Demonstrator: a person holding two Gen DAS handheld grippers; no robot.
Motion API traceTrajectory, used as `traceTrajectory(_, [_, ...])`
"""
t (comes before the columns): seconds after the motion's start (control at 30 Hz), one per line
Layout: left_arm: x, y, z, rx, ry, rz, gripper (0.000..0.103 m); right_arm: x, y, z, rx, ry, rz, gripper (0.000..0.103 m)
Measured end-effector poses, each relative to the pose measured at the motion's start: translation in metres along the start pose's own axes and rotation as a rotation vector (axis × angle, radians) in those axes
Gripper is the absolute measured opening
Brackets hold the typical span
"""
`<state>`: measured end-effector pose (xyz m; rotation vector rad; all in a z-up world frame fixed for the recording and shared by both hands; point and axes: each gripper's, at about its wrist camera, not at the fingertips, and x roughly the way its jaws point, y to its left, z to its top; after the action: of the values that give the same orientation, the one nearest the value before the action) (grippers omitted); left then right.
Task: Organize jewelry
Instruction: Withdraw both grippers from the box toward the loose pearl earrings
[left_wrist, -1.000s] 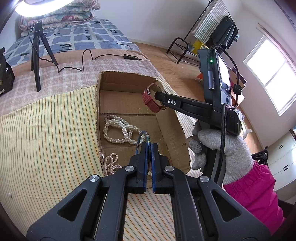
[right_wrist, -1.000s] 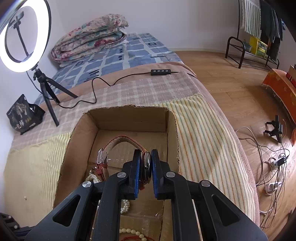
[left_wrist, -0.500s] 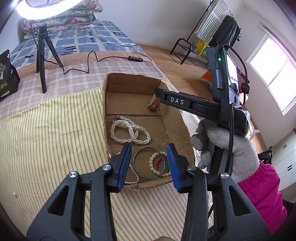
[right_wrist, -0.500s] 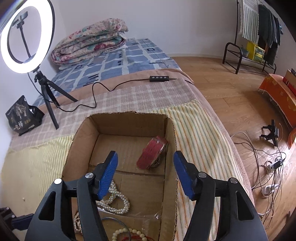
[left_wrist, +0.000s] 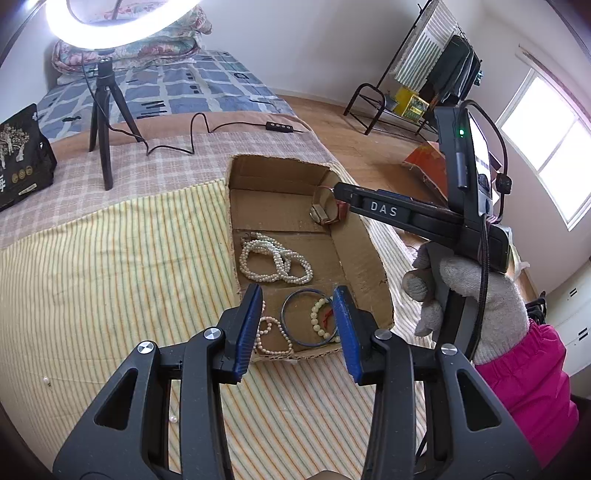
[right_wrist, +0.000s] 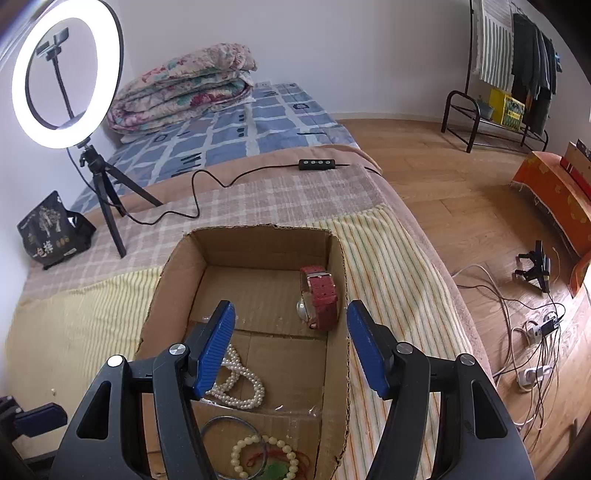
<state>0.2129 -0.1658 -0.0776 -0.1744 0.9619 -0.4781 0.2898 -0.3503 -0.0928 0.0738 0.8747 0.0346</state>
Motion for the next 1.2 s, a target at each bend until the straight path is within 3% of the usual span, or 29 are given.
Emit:
traceTrajectory(0.3, [-0.035,0.018,-0.005,0.004,-0.048,0.045,0.04,-0.031,0.015,-0.01,-0.012,-0.022,0.02,0.063])
traceTrajectory(0.4, [-0.051,0.029,-0.008,0.008,-0.07,0.073,0.04,-0.045,0.021,-0.015,-0.006,-0.035,0.041,0.071])
traceTrajectory(0.53, [-0.071,0.047,-0.014,0.017,-0.087,0.117,0.04,-0.061,0.033,-0.023,-0.034,-0.047,0.066,0.071])
traceTrajectory(0.7, [-0.092,0.086,-0.023,-0.039,-0.11,0.169,0.04,-0.079,0.053,-0.04,-0.085,-0.057,0.092,0.08])
traceTrajectory(0.97, [-0.12,0.146,-0.041,-0.108,-0.164,0.228,0.04,-0.099,0.1,-0.083,-0.277,-0.089,0.164,0.08])
traceTrajectory(1.2, [-0.132,0.193,-0.063,-0.193,-0.13,0.259,0.04,-0.095,0.141,-0.126,-0.448,-0.079,0.238,0.08])
